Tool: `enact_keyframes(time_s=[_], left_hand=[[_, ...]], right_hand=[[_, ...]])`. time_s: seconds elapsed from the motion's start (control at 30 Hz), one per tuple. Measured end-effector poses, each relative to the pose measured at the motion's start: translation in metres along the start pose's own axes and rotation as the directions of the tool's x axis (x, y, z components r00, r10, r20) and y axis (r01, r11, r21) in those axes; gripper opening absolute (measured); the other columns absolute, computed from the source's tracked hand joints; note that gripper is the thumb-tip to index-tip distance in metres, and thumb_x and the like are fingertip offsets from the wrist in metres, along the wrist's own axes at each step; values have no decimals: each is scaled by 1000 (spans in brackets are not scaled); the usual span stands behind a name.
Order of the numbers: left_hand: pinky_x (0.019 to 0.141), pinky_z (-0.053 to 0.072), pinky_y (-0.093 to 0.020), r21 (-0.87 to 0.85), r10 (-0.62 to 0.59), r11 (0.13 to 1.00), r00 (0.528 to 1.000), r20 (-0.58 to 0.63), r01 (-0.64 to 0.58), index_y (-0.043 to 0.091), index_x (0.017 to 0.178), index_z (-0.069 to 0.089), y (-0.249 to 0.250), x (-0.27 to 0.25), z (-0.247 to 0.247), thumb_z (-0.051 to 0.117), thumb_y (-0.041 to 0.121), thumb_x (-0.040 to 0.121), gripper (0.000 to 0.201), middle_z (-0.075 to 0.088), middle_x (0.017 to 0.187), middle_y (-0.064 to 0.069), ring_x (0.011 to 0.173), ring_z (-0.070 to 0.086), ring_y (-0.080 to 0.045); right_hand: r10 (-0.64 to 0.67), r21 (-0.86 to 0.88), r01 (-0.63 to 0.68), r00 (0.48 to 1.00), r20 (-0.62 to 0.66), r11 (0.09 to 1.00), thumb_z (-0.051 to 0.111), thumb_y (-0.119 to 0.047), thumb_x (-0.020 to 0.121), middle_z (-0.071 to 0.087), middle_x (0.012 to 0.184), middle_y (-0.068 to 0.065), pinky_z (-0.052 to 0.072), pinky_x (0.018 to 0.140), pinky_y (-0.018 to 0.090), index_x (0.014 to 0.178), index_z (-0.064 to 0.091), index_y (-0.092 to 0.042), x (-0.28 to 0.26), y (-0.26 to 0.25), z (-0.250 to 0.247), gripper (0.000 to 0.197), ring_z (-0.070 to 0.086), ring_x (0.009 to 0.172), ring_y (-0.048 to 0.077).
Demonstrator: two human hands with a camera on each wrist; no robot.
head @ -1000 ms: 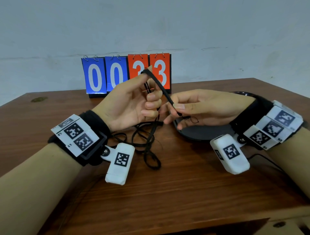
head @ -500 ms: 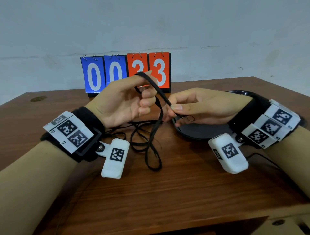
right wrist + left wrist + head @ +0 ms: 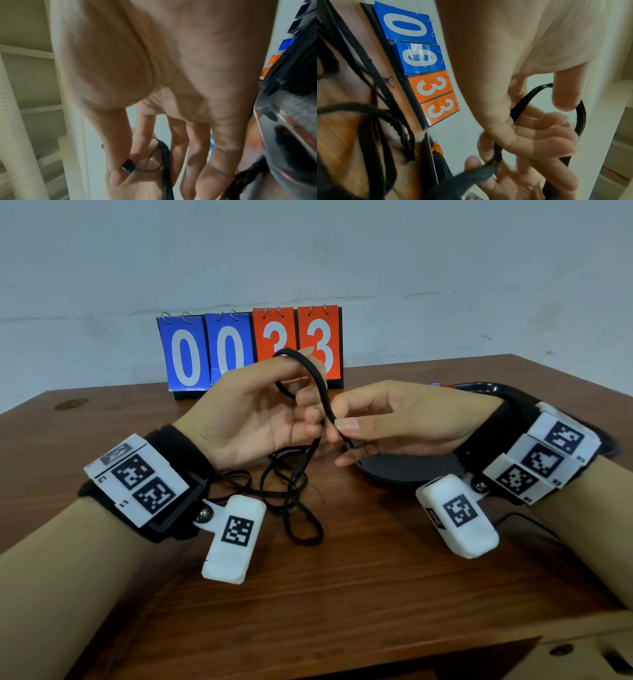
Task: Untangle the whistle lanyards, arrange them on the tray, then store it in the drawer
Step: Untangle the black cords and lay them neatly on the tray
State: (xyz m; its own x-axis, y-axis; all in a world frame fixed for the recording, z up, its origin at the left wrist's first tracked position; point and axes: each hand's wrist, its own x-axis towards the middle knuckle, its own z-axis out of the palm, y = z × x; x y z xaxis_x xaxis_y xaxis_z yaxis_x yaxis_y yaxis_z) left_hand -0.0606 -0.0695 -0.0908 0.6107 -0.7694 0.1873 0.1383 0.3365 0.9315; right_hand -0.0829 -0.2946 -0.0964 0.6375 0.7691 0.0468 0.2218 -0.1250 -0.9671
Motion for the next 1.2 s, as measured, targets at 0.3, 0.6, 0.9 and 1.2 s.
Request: enact_keyframes(time_s=[0.3, 0.6, 0.9, 1.2], left_hand=[[53, 37, -20, 88, 90, 994, 935, -342, -64, 18, 82, 55, 7, 5, -16, 54, 22, 103, 21, 30, 65, 5, 55, 30, -8], [43, 26, -20, 314, 199, 950, 765, -613, 5, 15, 88, 61, 12, 7, -26, 60, 18, 99, 12, 39, 63, 6, 45, 25, -6], [42, 24, -18, 285, 176, 958, 756, -630, 14, 13, 99, 64, 10, 8, -30, 61, 20, 100, 8, 35, 62, 6, 45, 26, -5], [39, 24, -18, 327, 164, 940, 707, -688, 101, 15, 96, 62, 9, 9, -32, 66, 20, 97, 7, 32, 59, 7, 45, 23, -6]], right_hand=[[37, 27, -34, 986, -160, 999, 52, -15, 98, 64, 88, 6, 58, 82, 31, 90, 69, -12, 0, 0, -7, 20, 69, 93, 22], [82, 8, -84, 941, -328, 996, 51, -21, 102, 64, 87, 4, 52, 69, 26, 93, 67, -13, 1, 1, -19, 20, 63, 74, 14], [147, 20, -155, 872, -468, 988, 53, -27, 102, 68, 87, 1, 51, 64, 21, 94, 68, -16, -1, -1, -29, 20, 61, 70, 11], [167, 10, -190, 832, -528, 982, 56, -29, 101, 65, 81, 0, 51, 60, 18, 93, 65, -16, -3, -4, -32, 19, 58, 65, 9]])
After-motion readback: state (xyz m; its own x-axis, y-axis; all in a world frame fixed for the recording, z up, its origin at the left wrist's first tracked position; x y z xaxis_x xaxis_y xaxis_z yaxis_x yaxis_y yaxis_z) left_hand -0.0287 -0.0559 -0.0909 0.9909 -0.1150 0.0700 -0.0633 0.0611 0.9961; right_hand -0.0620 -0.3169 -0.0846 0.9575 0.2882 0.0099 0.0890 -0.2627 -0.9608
